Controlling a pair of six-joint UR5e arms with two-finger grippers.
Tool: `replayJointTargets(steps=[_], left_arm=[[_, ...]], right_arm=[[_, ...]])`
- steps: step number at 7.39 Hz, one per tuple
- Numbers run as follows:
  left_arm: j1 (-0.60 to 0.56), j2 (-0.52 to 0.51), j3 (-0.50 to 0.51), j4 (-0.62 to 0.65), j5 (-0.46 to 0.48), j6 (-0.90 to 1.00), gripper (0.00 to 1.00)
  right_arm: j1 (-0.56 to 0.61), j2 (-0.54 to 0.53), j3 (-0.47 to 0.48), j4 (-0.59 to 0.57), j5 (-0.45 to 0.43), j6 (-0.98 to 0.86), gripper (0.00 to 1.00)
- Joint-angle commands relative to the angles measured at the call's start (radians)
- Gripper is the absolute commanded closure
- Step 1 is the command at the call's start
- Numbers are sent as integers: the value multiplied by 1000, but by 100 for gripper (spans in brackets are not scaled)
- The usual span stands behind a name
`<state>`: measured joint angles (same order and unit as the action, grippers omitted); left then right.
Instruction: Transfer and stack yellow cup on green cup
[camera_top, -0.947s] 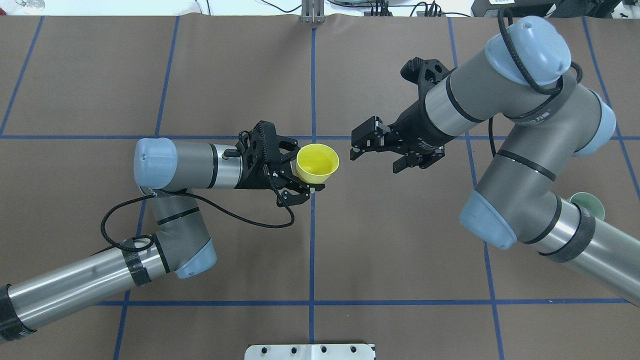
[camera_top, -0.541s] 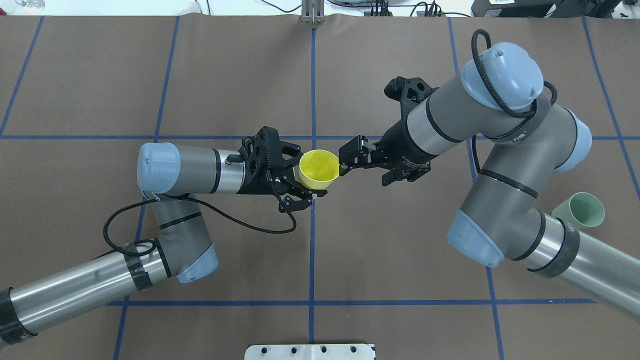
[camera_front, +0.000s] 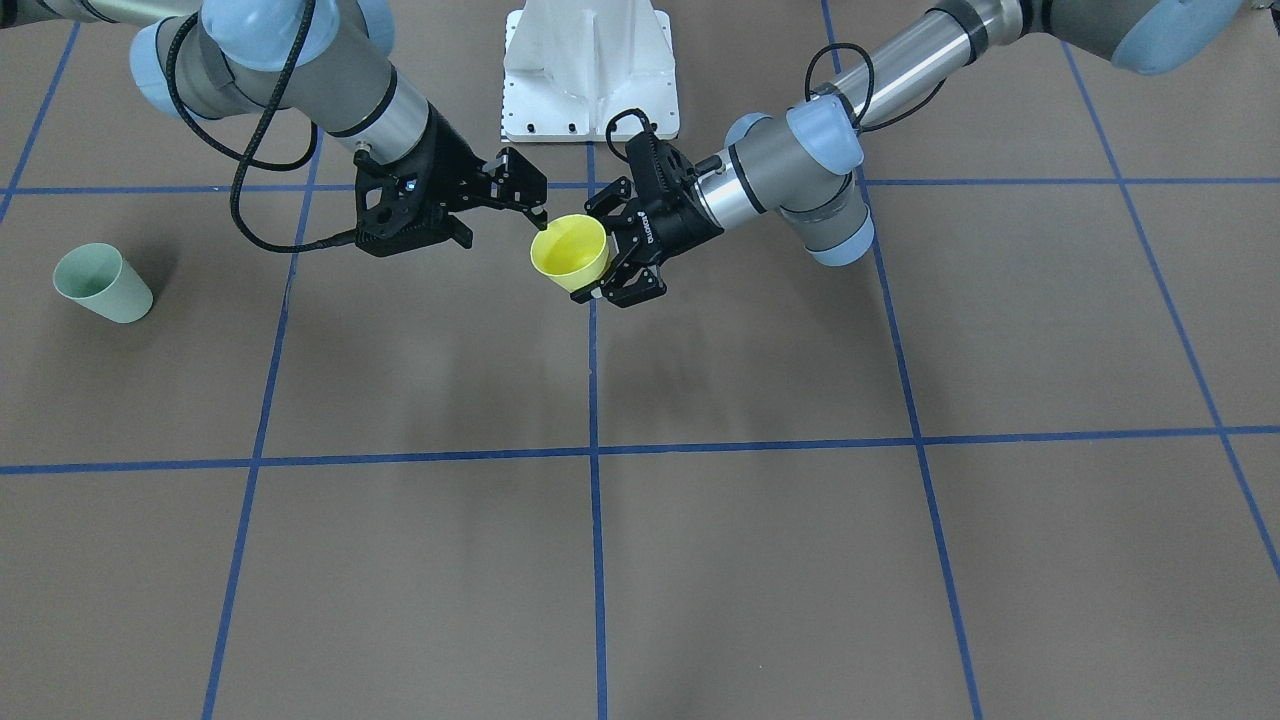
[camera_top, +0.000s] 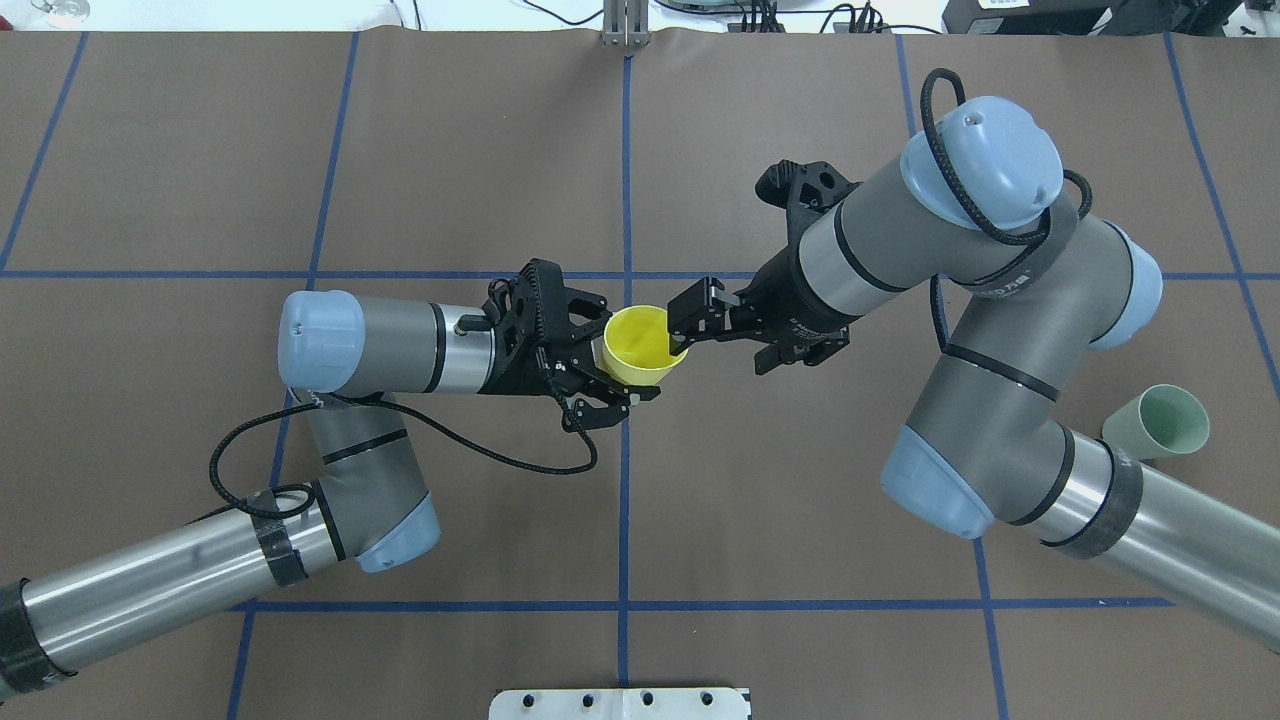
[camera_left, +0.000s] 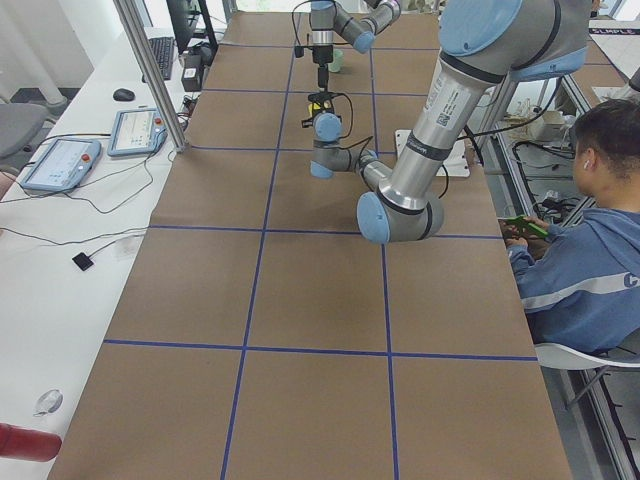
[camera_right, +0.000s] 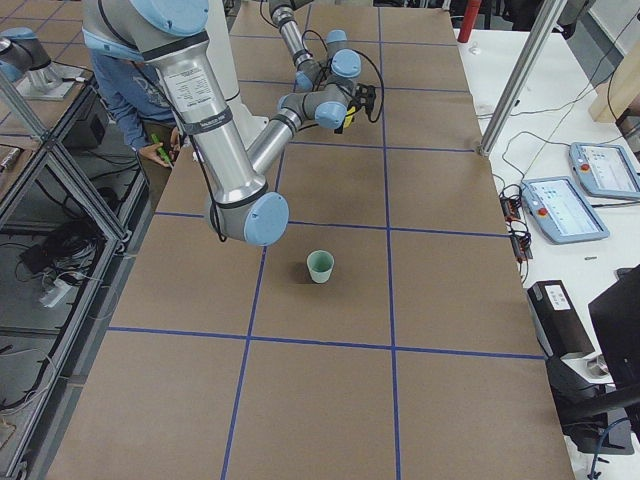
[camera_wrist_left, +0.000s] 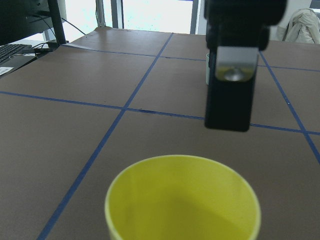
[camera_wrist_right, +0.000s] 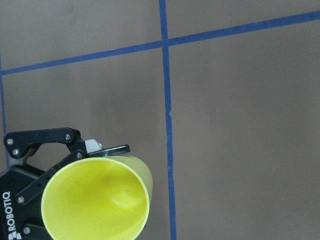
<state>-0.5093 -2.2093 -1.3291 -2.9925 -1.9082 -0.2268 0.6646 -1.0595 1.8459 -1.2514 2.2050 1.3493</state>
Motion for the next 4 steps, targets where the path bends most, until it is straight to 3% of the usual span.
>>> replayJointTargets(steps=[1, 3, 4], left_arm=[[2, -7, -15, 9, 0, -22, 100], [14, -13, -13, 13, 1, -26, 100], [15, -12, -13, 14, 1, -26, 100]], right_arm=[[0, 1, -13, 1, -2, 2, 2], [-3, 6, -16, 0, -2, 5, 4], [-3, 6, -17, 1, -2, 5, 9]])
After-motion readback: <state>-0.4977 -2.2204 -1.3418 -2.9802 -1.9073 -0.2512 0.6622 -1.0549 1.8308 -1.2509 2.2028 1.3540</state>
